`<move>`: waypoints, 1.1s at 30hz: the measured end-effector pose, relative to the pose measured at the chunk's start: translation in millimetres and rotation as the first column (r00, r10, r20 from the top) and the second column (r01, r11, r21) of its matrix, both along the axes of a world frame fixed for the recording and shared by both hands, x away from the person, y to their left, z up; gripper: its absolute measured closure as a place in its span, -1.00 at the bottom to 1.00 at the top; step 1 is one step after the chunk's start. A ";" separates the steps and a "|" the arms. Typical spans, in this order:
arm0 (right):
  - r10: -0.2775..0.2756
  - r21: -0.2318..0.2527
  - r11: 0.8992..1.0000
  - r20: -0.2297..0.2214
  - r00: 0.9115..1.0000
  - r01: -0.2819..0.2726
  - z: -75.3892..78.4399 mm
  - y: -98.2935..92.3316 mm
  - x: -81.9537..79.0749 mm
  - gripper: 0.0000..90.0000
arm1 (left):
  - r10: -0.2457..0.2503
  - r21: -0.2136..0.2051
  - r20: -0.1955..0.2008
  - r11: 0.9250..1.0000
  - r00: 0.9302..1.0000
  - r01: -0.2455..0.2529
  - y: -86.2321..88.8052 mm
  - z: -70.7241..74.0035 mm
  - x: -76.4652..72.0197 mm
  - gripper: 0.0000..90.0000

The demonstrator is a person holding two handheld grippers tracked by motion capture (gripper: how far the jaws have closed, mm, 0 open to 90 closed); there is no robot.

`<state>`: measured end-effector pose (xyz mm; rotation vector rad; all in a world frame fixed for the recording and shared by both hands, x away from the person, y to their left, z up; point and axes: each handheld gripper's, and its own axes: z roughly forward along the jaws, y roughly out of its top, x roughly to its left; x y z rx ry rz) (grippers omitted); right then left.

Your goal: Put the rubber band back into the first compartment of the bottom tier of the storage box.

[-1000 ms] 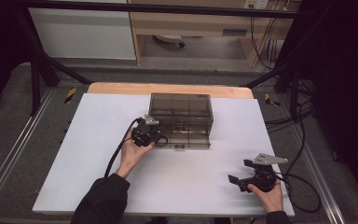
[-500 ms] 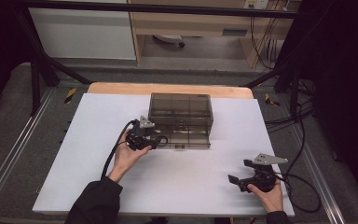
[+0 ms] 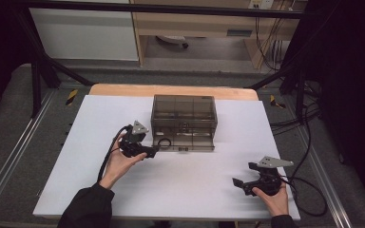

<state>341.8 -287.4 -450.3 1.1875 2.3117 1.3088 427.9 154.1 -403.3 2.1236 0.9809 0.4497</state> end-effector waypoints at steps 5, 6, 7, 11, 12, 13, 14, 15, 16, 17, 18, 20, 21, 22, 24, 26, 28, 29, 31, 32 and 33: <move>-0.001 0.000 1.000 -0.001 1.000 0.001 0.0 0.0 0.0 -0.98 | -0.004 0.013 0.003 1.000 1.000 0.004 7.4 -2.8 -5.9 -0.69; -0.001 0.000 1.000 -0.001 1.000 0.001 0.1 0.1 0.0 -0.98 | -0.004 0.012 0.004 1.000 1.000 0.004 8.9 -3.4 -7.0 -0.71; 0.000 0.000 1.000 -0.001 1.000 0.000 0.1 0.0 0.0 -0.98 | -0.004 0.012 0.005 1.000 1.000 0.003 10.5 -3.8 -8.2 -0.72; -0.002 0.001 1.000 0.000 1.000 0.002 0.2 -0.1 -0.2 -0.98 | 0.003 0.003 0.008 1.000 1.000 -0.003 17.1 -4.8 -13.1 -0.77; -0.001 0.001 1.000 -0.001 1.000 0.001 0.2 -0.1 -0.2 -0.98 | 0.006 -0.001 0.008 1.000 1.000 -0.006 18.5 -5.1 -14.4 -0.78; -0.001 0.001 1.000 -0.001 1.000 0.001 0.1 0.0 -0.1 -0.98 | 0.008 -0.001 0.011 1.000 1.000 -0.008 20.2 -5.4 -15.5 -0.79; -0.001 0.001 1.000 -0.001 1.000 0.001 0.2 0.0 -0.2 -0.98 | 0.009 -0.004 0.008 1.000 1.000 -0.009 22.0 -5.6 -16.6 -0.80; -0.001 0.001 1.000 -0.001 1.000 0.001 0.2 0.0 -0.2 -0.98 | 0.009 -0.002 0.008 1.000 1.000 -0.009 24.0 -5.6 -17.5 -0.81; -0.002 0.001 1.000 -0.001 1.000 0.002 0.2 -0.1 -0.2 -0.98 | 0.010 -0.004 0.007 1.000 1.000 -0.010 25.9 -5.9 -18.6 -0.81; -0.002 0.001 1.000 -0.001 1.000 0.002 0.2 -0.1 -0.2 -0.98 | 0.011 -0.007 0.006 1.000 1.000 -0.011 27.7 -6.4 -19.8 -0.82; -0.001 0.002 1.000 -0.001 1.000 0.001 0.2 -0.1 -0.3 -0.98 | 0.015 -0.006 0.004 1.000 1.000 -0.015 29.6 -7.1 -21.3 -0.82; -0.002 0.003 1.000 0.001 1.000 0.002 0.3 -0.2 -0.4 -0.98 | 0.016 -0.005 0.003 1.000 1.000 -0.016 34.0 -9.0 -23.7 -0.83; -0.003 0.003 1.000 0.001 1.000 0.003 0.3 -0.2 -0.3 -0.98 | 0.018 -0.002 0.001 1.000 1.000 -0.018 36.5 -9.9 -25.2 -0.84; -0.003 0.003 1.000 0.000 1.000 0.003 0.3 -0.1 -0.3 -0.98 | 0.021 0.001 -0.001 1.000 1.000 -0.021 39.1 -10.8 -26.7 -0.84; -0.001 0.002 1.000 -0.001 1.000 0.001 0.2 -0.1 -0.3 -0.98 | 0.027 -0.003 -0.004 1.000 1.000 -0.027 44.4 -12.7 -29.3 -0.84; -0.001 0.001 1.000 -0.001 1.000 0.001 0.1 0.0 -0.2 -0.98 | 0.034 -0.005 0.000 0.999 0.999 -0.034 49.4 -14.6 -32.0 -0.84; -0.002 0.002 1.000 -0.003 1.000 0.002 0.3 0.1 -0.5 -0.98 | 0.036 -0.005 0.003 0.999 0.999 -0.036 54.2 -16.4 -34.7 -0.84; -0.001 0.002 1.000 0.000 1.000 0.001 0.2 -0.2 -0.4 -0.98 | 0.038 -0.007 0.005 0.999 0.999 -0.038 56.3 -17.2 -36.2 -0.84; -0.003 0.002 1.000 0.000 1.000 0.003 0.2 -0.1 -0.2 -0.98 | 0.039 -0.009 0.009 0.999 0.999 -0.039 60.5 -18.5 -39.1 -0.84; -0.003 0.002 1.000 -0.001 1.000 0.003 0.1 0.0 -0.1 -0.98 | 0.039 -0.010 0.012 0.999 0.999 -0.039 62.2 -19.2 -40.4 -0.84; -0.001 0.000 1.000 0.000 1.000 0.001 0.0 0.0 0.0 -0.98 | 0.041 -0.008 0.015 0.999 0.999 -0.041 63.9 -19.9 -41.7 -0.84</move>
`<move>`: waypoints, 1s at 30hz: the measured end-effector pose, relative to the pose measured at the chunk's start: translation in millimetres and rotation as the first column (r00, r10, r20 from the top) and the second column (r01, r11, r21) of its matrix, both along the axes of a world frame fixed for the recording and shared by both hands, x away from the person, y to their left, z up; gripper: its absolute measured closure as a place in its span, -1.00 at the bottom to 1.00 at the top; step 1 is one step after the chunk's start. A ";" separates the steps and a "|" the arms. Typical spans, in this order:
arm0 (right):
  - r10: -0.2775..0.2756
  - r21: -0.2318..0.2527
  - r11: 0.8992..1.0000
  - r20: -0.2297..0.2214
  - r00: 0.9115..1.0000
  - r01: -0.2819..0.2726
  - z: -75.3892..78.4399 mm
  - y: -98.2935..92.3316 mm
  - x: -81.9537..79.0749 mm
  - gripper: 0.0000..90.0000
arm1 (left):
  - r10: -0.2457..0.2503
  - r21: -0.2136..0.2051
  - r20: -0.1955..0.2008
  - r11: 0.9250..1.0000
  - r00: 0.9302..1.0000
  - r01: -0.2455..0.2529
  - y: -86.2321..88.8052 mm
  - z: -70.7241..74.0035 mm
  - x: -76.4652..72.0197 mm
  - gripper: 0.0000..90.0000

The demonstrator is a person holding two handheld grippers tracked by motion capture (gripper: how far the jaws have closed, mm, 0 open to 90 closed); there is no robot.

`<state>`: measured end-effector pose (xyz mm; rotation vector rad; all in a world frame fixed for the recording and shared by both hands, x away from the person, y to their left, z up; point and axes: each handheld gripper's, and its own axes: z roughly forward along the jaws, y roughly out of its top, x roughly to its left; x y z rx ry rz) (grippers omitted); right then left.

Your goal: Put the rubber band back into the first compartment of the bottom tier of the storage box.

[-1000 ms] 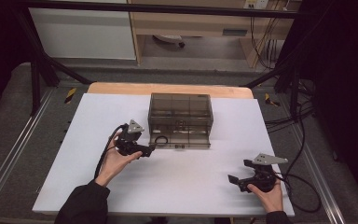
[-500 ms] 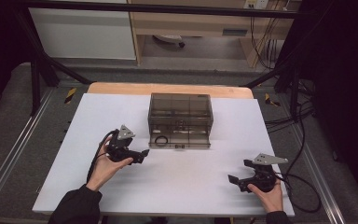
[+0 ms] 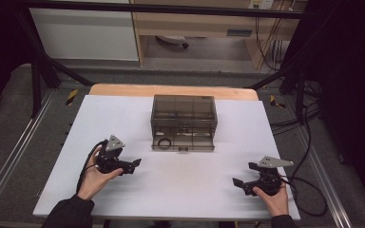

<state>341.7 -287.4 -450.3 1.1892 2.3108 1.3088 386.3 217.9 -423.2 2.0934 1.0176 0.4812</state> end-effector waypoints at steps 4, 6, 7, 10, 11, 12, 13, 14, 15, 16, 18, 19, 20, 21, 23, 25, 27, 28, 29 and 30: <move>0.001 0.001 1.000 -0.001 1.000 -0.001 0.1 0.0 -0.2 -0.98 | -0.003 -0.001 0.002 1.000 1.000 0.003 5.7 -3.4 -5.8 -0.84; -0.001 0.001 1.000 0.000 1.000 0.001 0.0 -0.1 0.0 -0.98 | -0.004 -0.002 0.000 1.000 1.000 0.004 8.7 -4.9 -8.6 -0.84; -0.001 0.000 1.000 -0.001 1.000 0.001 0.1 -0.1 0.0 -0.98 | -0.005 0.001 0.000 1.000 1.000 0.005 10.4 -5.5 -9.9 -0.84; -0.001 -0.002 1.000 -0.005 1.000 0.001 0.0 0.2 -0.1 -0.98 | -0.008 -0.001 0.002 1.000 1.000 0.008 14.9 -8.4 -14.6 -0.84; 0.000 -0.002 1.000 -0.004 1.000 0.000 0.1 0.0 -0.2 -0.98 | -0.011 0.002 0.001 1.000 1.000 0.011 16.5 -9.4 -16.3 -0.84; 0.001 -0.001 1.000 -0.002 1.000 -0.001 0.0 -0.1 -0.1 -0.98 | -0.011 0.003 0.000 1.000 1.000 0.011 18.0 -10.4 -18.0 -0.84; 0.000 -0.001 1.000 -0.002 1.000 0.000 0.1 -0.1 0.0 -0.98 | -0.011 0.004 0.000 1.000 1.000 0.011 19.8 -11.0 -19.5 -0.85; -0.002 -0.001 1.000 -0.002 1.000 0.002 0.0 0.0 0.0 -0.98 | -0.011 0.000 -0.001 1.000 1.000 0.011 21.5 -11.6 -21.1 -0.85; -0.002 -0.001 1.000 -0.005 1.000 0.002 0.0 0.1 -0.1 -0.98 | -0.010 -0.001 -0.001 1.000 1.000 0.010 23.4 -12.1 -22.4 -0.85; -0.003 -0.002 1.000 -0.005 1.000 0.003 -0.1 0.2 -0.1 -0.98 | -0.008 -0.001 -0.002 1.000 1.000 0.008 25.0 -12.7 -23.8 -0.85; -0.004 -0.002 1.000 -0.007 1.000 0.004 -0.1 0.4 -0.3 -0.98 | -0.006 -0.001 -0.003 1.000 1.000 0.006 28.6 -14.2 -26.0 -0.85; -0.004 -0.001 1.000 -0.007 1.000 0.004 -0.1 0.3 -0.3 -0.98 | -0.004 -0.002 -0.004 1.000 1.000 0.004 30.2 -15.0 -27.0 -0.85; -0.005 -0.002 1.000 -0.008 1.000 0.005 -0.1 0.3 -0.3 -0.98 | -0.003 -0.001 -0.005 1.000 1.000 0.003 31.8 -15.6 -28.0 -0.86; -0.005 -0.002 1.000 -0.009 1.000 0.005 -0.1 0.3 -0.3 -0.98 | 0.000 -0.001 -0.007 1.000 1.000 0.000 33.3 -16.2 -28.9 -0.86; -0.006 -0.003 1.000 -0.010 1.000 0.006 -0.1 0.4 -0.3 -0.98 | 0.005 -0.003 -0.007 1.000 1.000 -0.005 36.3 -17.0 -30.4 -0.86; -0.006 -0.004 1.000 -0.012 1.000 0.006 -0.2 0.4 -0.3 -0.98 | 0.011 -0.003 -0.009 1.000 1.000 -0.011 39.4 -17.5 -31.8 -0.87; -0.007 -0.003 1.000 -0.010 1.000 0.007 -0.1 0.4 -0.3 -0.98 | 0.020 -0.009 -0.009 1.000 1.000 -0.020 43.1 -17.8 -33.3 -0.88; -0.007 -0.003 1.000 -0.010 1.000 0.007 -0.1 0.3 -0.3 -0.98 | 0.023 -0.011 -0.008 1.000 1.000 -0.024 45.1 -18.1 -34.1 -0.88; -0.007 -0.003 1.000 -0.010 1.000 0.007 0.0 0.3 -0.4 -0.98 | 0.027 -0.013 -0.009 1.000 1.000 -0.028 47.0 -18.5 -34.9 -0.88; -0.007 -0.003 1.000 -0.010 1.000 0.007 -0.1 0.3 -0.4 -0.98 | 0.030 -0.013 -0.010 0.999 0.999 -0.030 48.8 -18.9 -36.1 -0.88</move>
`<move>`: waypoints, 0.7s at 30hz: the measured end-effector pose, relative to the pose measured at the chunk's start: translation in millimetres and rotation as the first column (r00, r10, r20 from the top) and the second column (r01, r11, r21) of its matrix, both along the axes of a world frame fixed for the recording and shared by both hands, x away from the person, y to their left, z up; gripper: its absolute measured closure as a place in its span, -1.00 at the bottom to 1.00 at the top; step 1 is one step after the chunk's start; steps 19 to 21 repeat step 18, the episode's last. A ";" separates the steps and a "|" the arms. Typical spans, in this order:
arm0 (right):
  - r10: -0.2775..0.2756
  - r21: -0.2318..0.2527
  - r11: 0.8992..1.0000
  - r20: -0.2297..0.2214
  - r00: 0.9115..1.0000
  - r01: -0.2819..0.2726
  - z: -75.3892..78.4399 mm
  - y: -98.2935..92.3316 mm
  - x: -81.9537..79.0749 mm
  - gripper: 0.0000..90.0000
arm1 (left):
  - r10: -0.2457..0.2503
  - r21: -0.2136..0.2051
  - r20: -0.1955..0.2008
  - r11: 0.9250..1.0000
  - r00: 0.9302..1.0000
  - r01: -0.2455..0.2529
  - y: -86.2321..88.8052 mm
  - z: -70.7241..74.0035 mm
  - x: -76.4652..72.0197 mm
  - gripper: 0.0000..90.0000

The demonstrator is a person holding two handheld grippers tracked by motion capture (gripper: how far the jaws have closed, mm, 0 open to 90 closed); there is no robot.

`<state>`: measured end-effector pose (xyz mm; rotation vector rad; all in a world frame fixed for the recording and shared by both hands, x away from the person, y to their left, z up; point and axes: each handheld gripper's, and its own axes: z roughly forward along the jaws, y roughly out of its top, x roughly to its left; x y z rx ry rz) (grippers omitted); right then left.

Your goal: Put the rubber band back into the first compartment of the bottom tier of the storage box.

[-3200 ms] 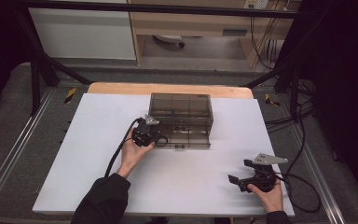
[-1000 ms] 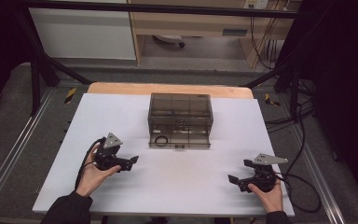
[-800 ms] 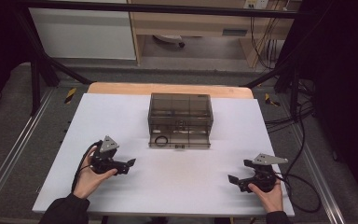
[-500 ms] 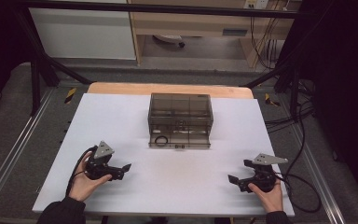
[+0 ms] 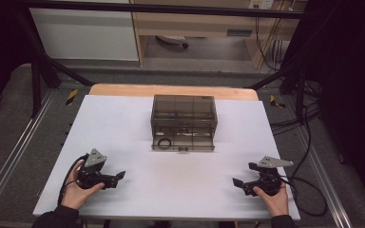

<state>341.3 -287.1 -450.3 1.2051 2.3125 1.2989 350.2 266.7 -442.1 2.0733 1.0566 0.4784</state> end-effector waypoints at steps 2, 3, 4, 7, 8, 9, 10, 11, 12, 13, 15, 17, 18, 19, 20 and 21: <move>0.001 0.000 1.000 -0.003 1.000 -0.001 -0.1 0.2 0.0 -0.98 | 0.001 -0.002 0.003 1.000 1.000 -0.001 3.2 -1.0 -2.4 -0.88; 0.002 -0.001 1.000 -0.003 1.000 -0.002 -0.2 0.2 0.1 -0.98 | 0.002 -0.001 0.003 1.000 1.000 -0.002 4.7 -1.6 -3.3 -0.88; 0.001 -0.002 1.000 -0.004 1.000 -0.001 -0.3 0.3 0.1 -0.98 | 0.004 -0.002 0.003 1.000 1.000 -0.004 5.8 -2.2 -4.0 -0.88; 0.001 -0.003 1.000 -0.006 1.000 -0.001 -0.4 0.5 0.3 -0.98 | 0.008 0.002 0.002 1.000 1.000 -0.008 8.1 -3.1 -5.2 -0.88; 0.001 -0.003 1.000 -0.006 1.000 -0.001 -0.4 0.5 0.3 -0.98 | 0.010 0.001 0.003 1.000 1.000 -0.010 8.3 -3.3 -5.5 -0.88; 0.000 -0.001 1.000 -0.008 1.000 0.000 -0.3 0.5 0.2 -0.98 | 0.011 0.000 0.003 1.000 1.000 -0.011 8.5 -3.4 -5.9 -0.88; 0.000 0.000 1.000 -0.008 1.000 0.000 -0.2 0.4 0.1 -0.98 | 0.011 0.000 0.005 1.000 1.000 -0.011 8.6 -3.3 -6.3 -0.88; -0.001 0.000 1.000 -0.007 1.000 0.001 -0.1 0.4 0.1 -0.98 | 0.010 -0.001 0.006 1.000 1.000 -0.010 8.6 -3.2 -6.6 -0.88; -0.002 0.000 1.000 -0.007 1.000 0.002 -0.1 0.3 0.1 -0.98 | 0.010 -0.002 0.007 1.000 1.000 -0.010 8.6 -3.2 -6.9 -0.89; -0.001 0.000 1.000 -0.008 1.000 0.001 -0.2 0.3 0.2 -0.98 | 0.010 -0.004 0.007 1.000 1.000 -0.010 8.5 -3.4 -6.9 -0.89; 0.001 -0.004 1.000 -0.007 1.000 -0.001 -0.4 0.4 0.4 -0.98 | 0.009 -0.001 0.005 1.000 1.000 -0.009 8.6 -3.8 -6.9 -0.89; 0.001 -0.005 1.000 -0.007 1.000 -0.001 -0.5 0.4 0.4 -0.98 | 0.007 0.003 0.003 1.000 1.000 -0.007 8.4 -4.3 -6.7 -0.89; 0.001 -0.004 1.000 -0.007 1.000 -0.001 -0.4 0.3 0.4 -0.98 | 0.007 0.003 0.003 1.000 1.000 -0.007 8.3 -4.6 -6.6 -0.89; 0.001 -0.004 1.000 -0.007 1.000 -0.001 -0.4 0.3 0.4 -0.98 | 0.007 0.003 0.003 1.000 1.000 -0.007 8.3 -4.6 -6.6 -0.89; 0.001 -0.004 1.000 -0.007 1.000 -0.001 -0.4 0.3 0.4 -0.98 | 0.007 0.003 0.003 1.000 1.000 -0.007 8.3 -4.6 -6.6 -0.89; 0.001 -0.004 1.000 -0.007 1.000 -0.001 -0.4 0.3 0.4 -0.98 | 0.007 0.003 0.003 1.000 1.000 -0.007 8.3 -4.6 -6.6 -0.89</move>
